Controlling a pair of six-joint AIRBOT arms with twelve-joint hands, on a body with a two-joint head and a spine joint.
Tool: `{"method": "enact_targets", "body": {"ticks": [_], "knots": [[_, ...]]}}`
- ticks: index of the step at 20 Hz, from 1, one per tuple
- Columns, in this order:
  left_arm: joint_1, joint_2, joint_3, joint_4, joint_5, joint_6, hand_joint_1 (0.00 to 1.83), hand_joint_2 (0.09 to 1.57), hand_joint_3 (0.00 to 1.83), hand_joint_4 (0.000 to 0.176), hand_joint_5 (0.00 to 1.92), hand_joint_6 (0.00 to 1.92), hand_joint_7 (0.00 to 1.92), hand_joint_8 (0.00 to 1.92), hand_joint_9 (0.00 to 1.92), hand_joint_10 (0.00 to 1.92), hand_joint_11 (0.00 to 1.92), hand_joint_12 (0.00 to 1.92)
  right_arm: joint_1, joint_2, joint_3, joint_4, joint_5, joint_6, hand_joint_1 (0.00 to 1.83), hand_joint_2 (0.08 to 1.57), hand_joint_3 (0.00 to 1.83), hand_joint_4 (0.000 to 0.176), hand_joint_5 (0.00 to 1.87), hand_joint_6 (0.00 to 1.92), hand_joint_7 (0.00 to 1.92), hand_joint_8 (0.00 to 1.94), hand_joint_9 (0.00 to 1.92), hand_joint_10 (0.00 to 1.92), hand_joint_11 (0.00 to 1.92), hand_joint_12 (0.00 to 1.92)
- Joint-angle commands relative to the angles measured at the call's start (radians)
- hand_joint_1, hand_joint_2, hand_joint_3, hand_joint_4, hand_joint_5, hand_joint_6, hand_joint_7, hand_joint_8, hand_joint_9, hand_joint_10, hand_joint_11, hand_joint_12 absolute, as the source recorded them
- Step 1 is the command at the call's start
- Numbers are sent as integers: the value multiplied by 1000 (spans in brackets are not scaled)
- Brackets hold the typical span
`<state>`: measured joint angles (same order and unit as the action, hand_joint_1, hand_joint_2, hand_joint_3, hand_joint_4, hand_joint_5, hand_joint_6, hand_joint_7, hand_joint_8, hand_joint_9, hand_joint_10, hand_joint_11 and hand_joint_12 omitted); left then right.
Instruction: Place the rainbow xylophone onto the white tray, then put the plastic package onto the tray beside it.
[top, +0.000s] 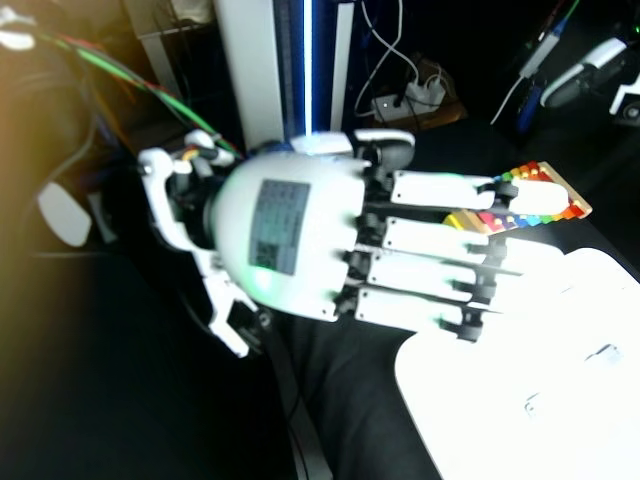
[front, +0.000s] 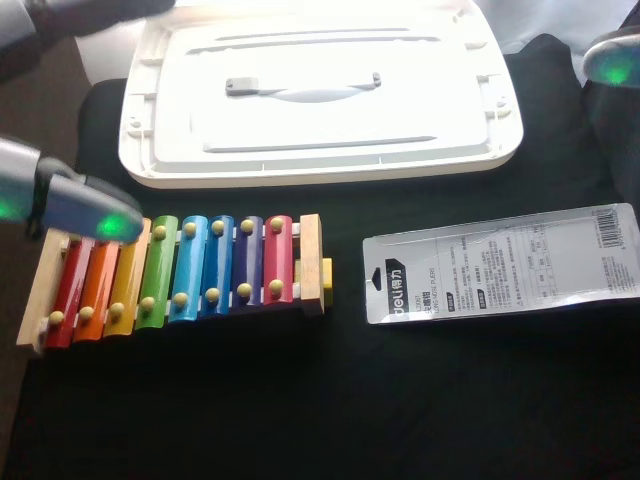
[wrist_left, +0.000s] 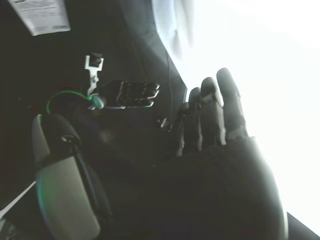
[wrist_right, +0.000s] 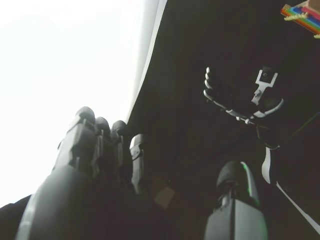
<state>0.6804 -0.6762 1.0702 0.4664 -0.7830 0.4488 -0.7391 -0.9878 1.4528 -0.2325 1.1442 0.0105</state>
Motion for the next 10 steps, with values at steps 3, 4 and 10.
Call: {"method": "enact_targets", "body": {"ticks": [3,4,10], "knots": [[-13,9,-12,19,-40,-50,723,671,2,0,0,0,185,0,234,0,18,727,16,-2,10,55,96,9,621,895,4,112,236,6,191,14,104,25,64,30],[-13,9,-14,34,-33,-55,737,689,6,0,0,0,147,0,198,0,3,680,16,-2,10,55,95,9,633,901,6,106,224,0,176,7,101,21,66,31],[-25,-21,-11,150,70,-123,684,624,0,0,0,0,70,0,132,0,22,628,18,-5,11,60,93,9,623,916,7,147,159,3,103,0,74,1,81,35]]}}
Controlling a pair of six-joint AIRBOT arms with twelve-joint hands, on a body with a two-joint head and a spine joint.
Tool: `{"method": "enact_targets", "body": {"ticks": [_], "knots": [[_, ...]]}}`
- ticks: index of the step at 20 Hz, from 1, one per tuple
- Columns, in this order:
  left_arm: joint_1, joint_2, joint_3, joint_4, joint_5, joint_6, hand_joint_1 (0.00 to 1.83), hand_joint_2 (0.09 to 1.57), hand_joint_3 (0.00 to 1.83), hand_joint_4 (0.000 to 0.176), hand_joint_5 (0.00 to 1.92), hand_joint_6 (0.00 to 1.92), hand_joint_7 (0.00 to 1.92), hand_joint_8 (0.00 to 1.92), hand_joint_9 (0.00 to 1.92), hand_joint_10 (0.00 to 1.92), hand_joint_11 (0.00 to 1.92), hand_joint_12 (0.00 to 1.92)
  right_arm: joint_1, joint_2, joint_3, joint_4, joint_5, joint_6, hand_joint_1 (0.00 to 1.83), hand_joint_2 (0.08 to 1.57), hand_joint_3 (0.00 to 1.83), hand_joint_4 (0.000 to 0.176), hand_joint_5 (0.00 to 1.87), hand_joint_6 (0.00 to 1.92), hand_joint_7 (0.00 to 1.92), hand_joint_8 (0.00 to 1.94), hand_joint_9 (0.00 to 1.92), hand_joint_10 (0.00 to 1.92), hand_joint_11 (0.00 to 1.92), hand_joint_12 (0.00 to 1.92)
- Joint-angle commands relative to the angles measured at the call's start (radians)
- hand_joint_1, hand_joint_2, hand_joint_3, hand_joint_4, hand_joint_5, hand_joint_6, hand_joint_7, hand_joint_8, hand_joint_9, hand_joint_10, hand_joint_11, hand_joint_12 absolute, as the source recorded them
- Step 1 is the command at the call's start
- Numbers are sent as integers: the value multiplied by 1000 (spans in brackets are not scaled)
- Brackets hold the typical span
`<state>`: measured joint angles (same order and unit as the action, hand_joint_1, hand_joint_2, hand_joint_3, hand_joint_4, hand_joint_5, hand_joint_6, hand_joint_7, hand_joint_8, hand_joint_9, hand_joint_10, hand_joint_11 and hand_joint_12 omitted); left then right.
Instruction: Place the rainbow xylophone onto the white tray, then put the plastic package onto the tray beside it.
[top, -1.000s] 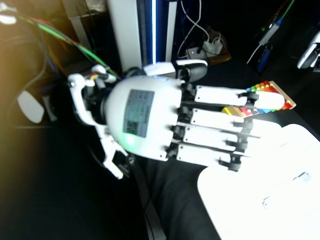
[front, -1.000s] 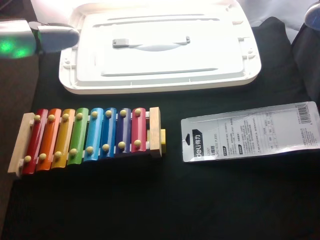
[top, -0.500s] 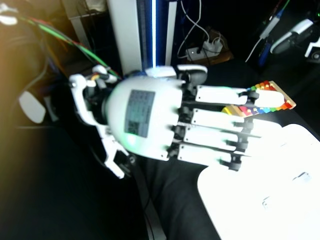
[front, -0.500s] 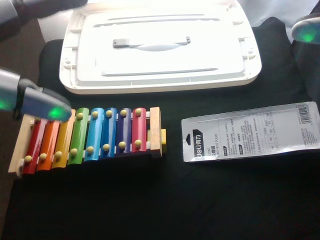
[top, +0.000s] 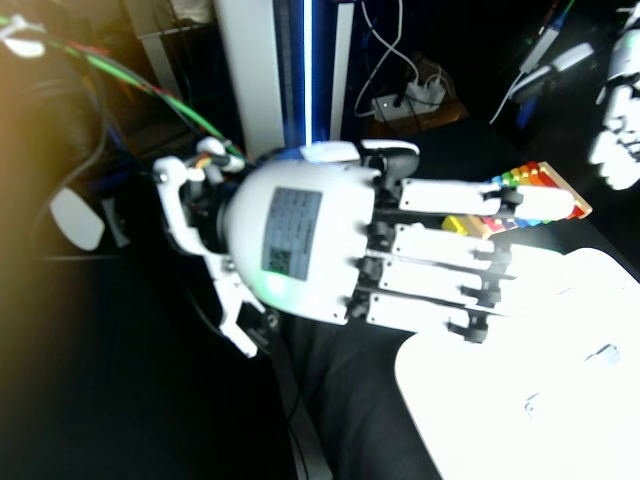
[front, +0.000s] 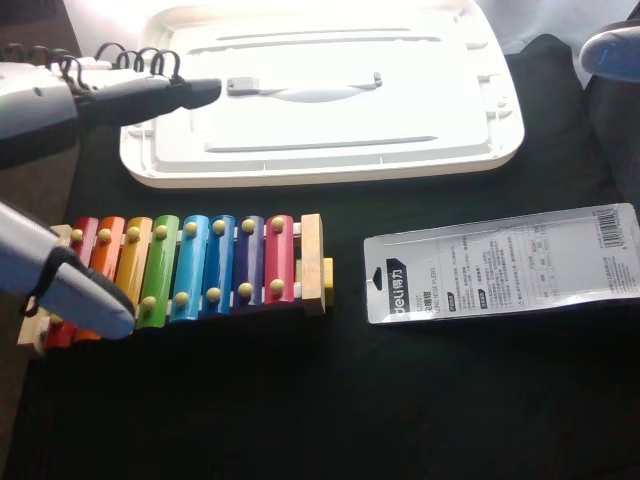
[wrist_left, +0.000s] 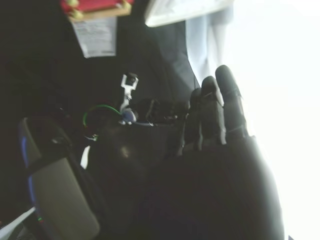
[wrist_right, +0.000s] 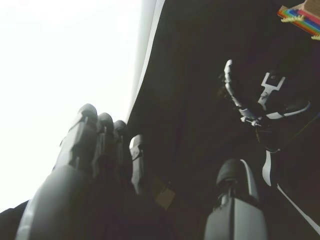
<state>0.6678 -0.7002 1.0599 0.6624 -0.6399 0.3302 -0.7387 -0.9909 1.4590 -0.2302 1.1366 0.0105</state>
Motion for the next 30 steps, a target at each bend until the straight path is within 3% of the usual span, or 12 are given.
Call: {"method": "enact_targets", "body": {"ticks": [1,3,6,8,11,13,16,20,21,24,27,30], "knots": [[-15,-11,8,-37,-52,-5,705,634,0,0,0,0,61,0,121,0,5,624,17,-3,5,58,101,9,611,928,10,148,166,5,107,2,77,2,87,36],[-26,-36,21,-18,-8,-5,819,680,4,0,0,0,23,4,73,3,0,402,17,-9,5,57,101,9,544,923,5,146,166,3,114,4,75,0,64,21],[-60,-72,46,66,42,-61,801,633,0,0,0,0,14,5,55,8,13,299,28,-16,8,50,101,9,552,933,6,135,173,4,100,0,62,2,81,26],[-85,-99,65,139,72,-123,785,630,0,0,0,0,15,2,106,7,47,427,28,-17,8,50,101,9,594,935,4,132,180,6,110,4,63,2,78,21],[-85,-139,89,145,93,-124,672,631,0,0,0,0,49,3,155,3,26,672,28,-19,8,49,101,9,624,947,7,129,177,2,112,3,55,0,55,8],[-85,-157,99,157,108,-124,593,642,0,0,0,0,58,0,120,0,33,502,28,-20,8,46,101,9,608,960,10,138,179,2,100,0,58,1,69,13],[-85,-178,109,230,111,-192,519,583,5,0,0,0,55,0,111,0,168,232,28,-21,8,45,101,9,595,977,11,127,185,3,97,3,59,1,66,9],[-85,-202,117,263,122,-207,526,571,2,0,0,0,46,0,109,0,163,206,28,-22,8,43,101,9,566,990,10,123,167,0,85,0,47,0,54,2],[-84,-207,116,272,124,-209,534,574,3,0,0,0,50,2,110,1,158,208,28,-22,8,42,101,9,539,1003,13,126,164,0,77,0,47,0,65,7],[-79,-220,117,287,128,-211,566,573,0,0,0,0,66,1,147,0,111,599,28,-22,9,42,101,9,523,1004,9,121,166,1,89,6,57,4,71,8],[-73,-240,126,305,142,-211,603,579,3,0,0,0,47,0,130,0,23,598,28,-23,9,40,101,9,494,1002,5,126,158,0,99,7,61,4,68,5],[-70,-261,142,307,151,-211,614,553,4,0,0,0,58,0,138,0,2,646,28,-23,9,39,101,9,490,1019,9,149,170,4,98,4,54,0,74,7]]}}
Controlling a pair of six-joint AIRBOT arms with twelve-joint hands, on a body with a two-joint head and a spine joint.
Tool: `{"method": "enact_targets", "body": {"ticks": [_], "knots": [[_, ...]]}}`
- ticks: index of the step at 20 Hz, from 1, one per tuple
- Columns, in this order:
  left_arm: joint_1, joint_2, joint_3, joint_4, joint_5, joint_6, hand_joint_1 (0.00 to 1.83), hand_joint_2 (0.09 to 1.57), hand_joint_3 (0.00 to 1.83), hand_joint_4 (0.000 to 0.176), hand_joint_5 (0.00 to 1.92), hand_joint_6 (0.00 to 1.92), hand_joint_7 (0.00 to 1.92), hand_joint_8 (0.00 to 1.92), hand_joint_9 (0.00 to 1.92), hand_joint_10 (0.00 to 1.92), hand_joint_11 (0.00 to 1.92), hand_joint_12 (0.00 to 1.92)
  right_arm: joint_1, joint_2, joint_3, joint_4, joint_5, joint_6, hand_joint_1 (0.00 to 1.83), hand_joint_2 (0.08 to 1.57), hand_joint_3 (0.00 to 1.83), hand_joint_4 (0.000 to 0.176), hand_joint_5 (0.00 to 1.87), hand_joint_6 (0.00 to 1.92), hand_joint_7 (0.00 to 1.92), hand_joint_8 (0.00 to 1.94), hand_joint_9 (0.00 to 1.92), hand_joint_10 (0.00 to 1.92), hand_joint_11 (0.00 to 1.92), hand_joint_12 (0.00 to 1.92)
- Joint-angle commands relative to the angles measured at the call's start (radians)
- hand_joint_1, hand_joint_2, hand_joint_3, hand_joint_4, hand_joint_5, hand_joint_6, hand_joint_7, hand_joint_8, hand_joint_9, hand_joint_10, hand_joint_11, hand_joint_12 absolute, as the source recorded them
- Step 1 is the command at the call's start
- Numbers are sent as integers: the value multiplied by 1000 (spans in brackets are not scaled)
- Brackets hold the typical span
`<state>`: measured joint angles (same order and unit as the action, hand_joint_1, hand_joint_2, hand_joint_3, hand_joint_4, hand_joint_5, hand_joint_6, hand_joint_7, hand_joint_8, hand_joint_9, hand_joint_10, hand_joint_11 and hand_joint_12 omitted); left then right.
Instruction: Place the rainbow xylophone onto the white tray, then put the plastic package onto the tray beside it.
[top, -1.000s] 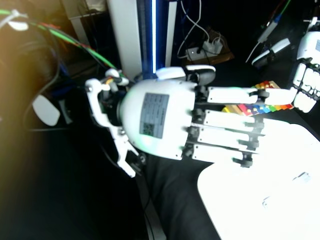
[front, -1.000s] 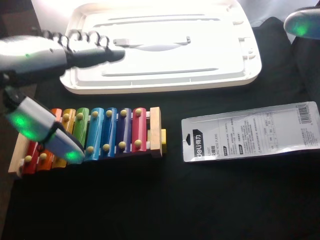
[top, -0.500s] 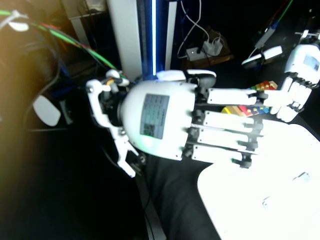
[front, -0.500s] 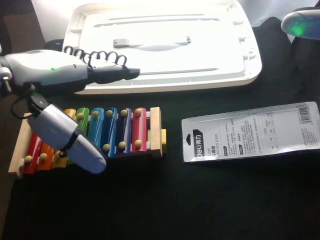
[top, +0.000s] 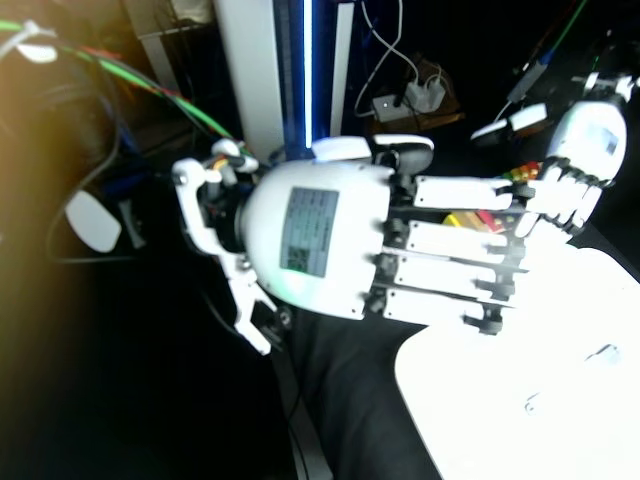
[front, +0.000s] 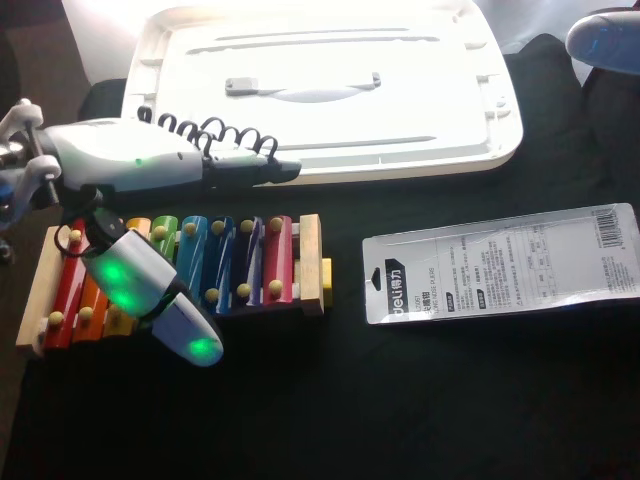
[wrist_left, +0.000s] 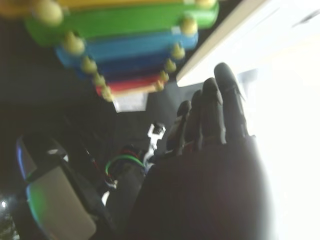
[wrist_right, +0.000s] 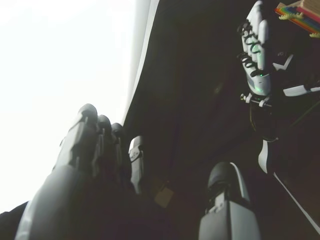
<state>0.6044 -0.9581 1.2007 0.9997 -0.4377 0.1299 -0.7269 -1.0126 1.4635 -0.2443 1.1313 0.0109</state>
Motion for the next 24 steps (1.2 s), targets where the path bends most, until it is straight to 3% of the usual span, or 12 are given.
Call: {"method": "enact_targets", "body": {"ticks": [1,5,9,13,16,21,24], "knots": [[-4,-6,3,-30,-50,-10,623,560,4,0,0,0,60,0,142,1,0,625,16,-1,4,53,107,9,490,1021,9,148,167,2,100,4,56,1,75,7],[12,-28,10,-17,-35,-10,665,561,0,0,0,0,43,1,136,6,0,639,16,-1,4,51,107,9,483,1025,6,166,180,6,122,10,72,6,87,10],[12,-53,19,14,-14,-10,729,576,2,0,0,0,87,7,162,6,0,739,16,-1,2,45,107,9,473,1037,8,147,158,0,113,2,55,0,60,0],[12,-63,27,15,-8,-10,729,597,0,0,0,0,90,0,184,2,0,829,16,-1,-1,41,107,9,487,1053,10,174,159,1,117,2,49,0,42,0],[13,-67,29,27,9,-10,724,600,1,0,0,0,141,11,252,20,33,935,16,-1,-4,36,108,9,483,1055,8,167,163,2,125,4,61,4,57,6],[30,-71,37,29,43,-10,870,679,0,0,44,0,223,0,350,6,188,744,16,-1,-7,35,113,9,473,1068,10,148,163,1,145,8,75,7,52,2],[43,-77,42,28,48,-10,985,733,14,0,129,13,321,10,444,16,250,721,16,-1,-7,34,114,9,504,1074,5,156,170,2,146,4,81,5,14,2]]}}
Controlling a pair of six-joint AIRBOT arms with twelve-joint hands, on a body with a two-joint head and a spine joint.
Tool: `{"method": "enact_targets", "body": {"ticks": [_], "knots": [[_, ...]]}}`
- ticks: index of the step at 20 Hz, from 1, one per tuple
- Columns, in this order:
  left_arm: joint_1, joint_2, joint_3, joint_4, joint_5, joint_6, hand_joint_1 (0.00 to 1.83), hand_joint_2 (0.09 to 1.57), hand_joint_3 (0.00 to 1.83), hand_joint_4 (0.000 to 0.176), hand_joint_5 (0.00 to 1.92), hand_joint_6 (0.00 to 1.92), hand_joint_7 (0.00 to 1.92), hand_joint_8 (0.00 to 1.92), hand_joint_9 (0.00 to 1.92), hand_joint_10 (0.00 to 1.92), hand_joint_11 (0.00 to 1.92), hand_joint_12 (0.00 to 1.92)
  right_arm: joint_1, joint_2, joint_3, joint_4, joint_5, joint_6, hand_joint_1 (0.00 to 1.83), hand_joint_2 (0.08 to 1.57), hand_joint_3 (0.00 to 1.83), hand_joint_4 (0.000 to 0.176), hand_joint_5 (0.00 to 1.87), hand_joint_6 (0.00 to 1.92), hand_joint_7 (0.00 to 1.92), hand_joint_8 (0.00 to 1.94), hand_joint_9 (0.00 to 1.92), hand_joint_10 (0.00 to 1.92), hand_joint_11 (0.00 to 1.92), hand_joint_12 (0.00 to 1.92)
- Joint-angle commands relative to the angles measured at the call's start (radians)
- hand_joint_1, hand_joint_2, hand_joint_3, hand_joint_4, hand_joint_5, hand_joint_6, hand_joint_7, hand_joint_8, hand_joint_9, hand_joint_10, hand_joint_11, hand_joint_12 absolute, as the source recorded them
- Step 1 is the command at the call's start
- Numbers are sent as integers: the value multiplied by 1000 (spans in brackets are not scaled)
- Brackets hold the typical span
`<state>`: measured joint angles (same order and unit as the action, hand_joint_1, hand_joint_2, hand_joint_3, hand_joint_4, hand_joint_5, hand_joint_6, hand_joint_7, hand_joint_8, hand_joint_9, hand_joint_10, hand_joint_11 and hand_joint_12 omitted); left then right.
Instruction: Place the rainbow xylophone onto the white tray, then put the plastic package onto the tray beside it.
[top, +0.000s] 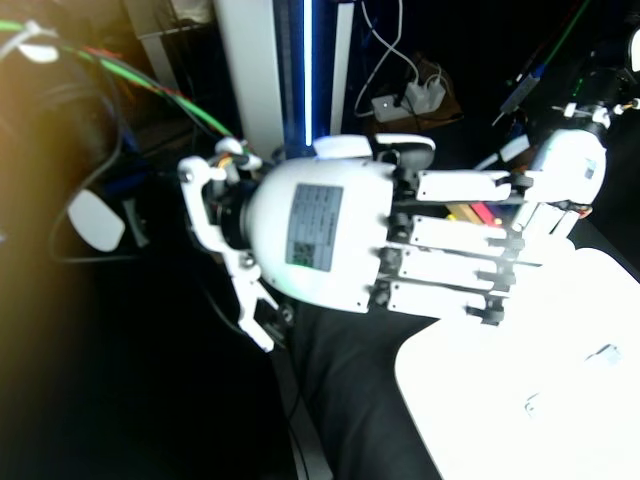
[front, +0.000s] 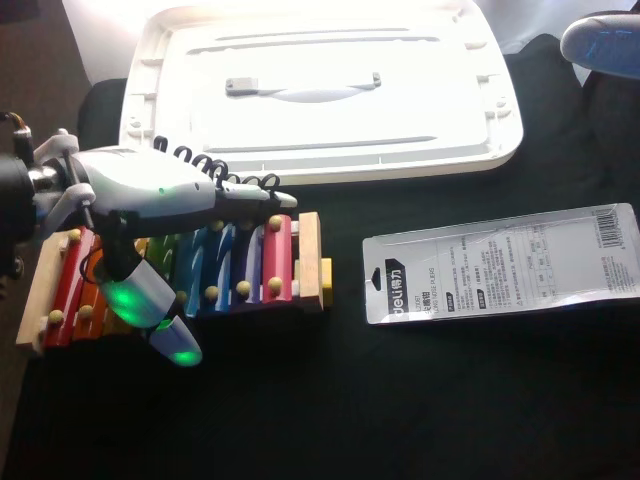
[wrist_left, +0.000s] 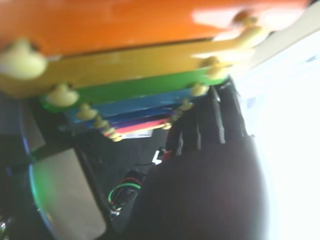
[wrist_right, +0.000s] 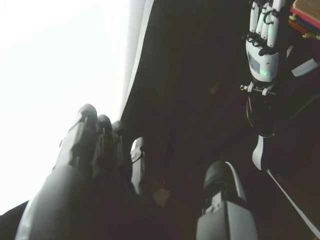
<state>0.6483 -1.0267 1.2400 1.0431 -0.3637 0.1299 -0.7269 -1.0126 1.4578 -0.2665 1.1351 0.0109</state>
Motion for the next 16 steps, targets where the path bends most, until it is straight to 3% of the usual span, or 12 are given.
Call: {"method": "enact_targets", "body": {"ticks": [1,3,6,7,10,12,13,14,15,16], "knots": [[2,-8,3,-17,-26,-10,1059,774,6,0,189,8,386,10,519,23,301,770,16,-1,-2,56,111,9,499,1066,1,155,172,3,149,4,83,5,19,5],[5,-12,4,-16,-24,-10,1131,864,0,0,251,1,460,4,608,15,333,897,16,-1,-2,56,112,9,496,1074,4,147,166,0,140,0,84,5,33,10],[8,-16,6,-15,-20,-10,1254,940,1,0,457,7,604,8,710,10,414,783,16,-1,-2,56,114,9,494,1084,4,144,173,4,141,3,96,7,55,15],[8,-17,8,-15,-18,-10,1308,955,3,0,574,16,715,18,811,26,525,766,16,-1,-2,56,114,9,511,1091,5,141,177,4,148,4,95,4,44,9],[8,-19,10,-17,-15,-10,1327,1010,0,0,723,28,835,27,936,50,609,873,16,-1,-2,56,114,9,508,1099,7,126,173,1,151,4,89,1,55,12],[8,-21,11,-20,-14,-10,1330,1047,10,0,785,46,872,36,979,65,634,897,16,-1,-2,56,114,9,507,1089,1,133,176,2,152,4,93,2,65,16],[8,-21,11,-22,-14,-10,1352,1127,0,0,816,39,909,899,1025,81,701,959,16,-1,-2,56,114,9,505,1086,0,137,181,4,157,6,95,3,54,10],[8,-21,11,-23,-14,-10,1214,1161,50,0,754,1052,877,1154,1075,116,776,1065,16,-1,-2,56,114,9,502,1080,0,140,182,4,165,8,96,3,56,10],[7,-21,12,-25,-14,-9,1167,1222,16,0,695,1319,813,1297,1069,179,789,1146,16,-1,-2,56,114,9,498,1079,0,137,179,2,164,7,94,2,57,10],[7,-21,12,-45,-14,6,1152,1240,7,8,682,1383,787,1337,1023,308,793,1165,16,-1,-2,56,114,9,498,1075,0,134,179,2,164,6,98,3,68,14]]}}
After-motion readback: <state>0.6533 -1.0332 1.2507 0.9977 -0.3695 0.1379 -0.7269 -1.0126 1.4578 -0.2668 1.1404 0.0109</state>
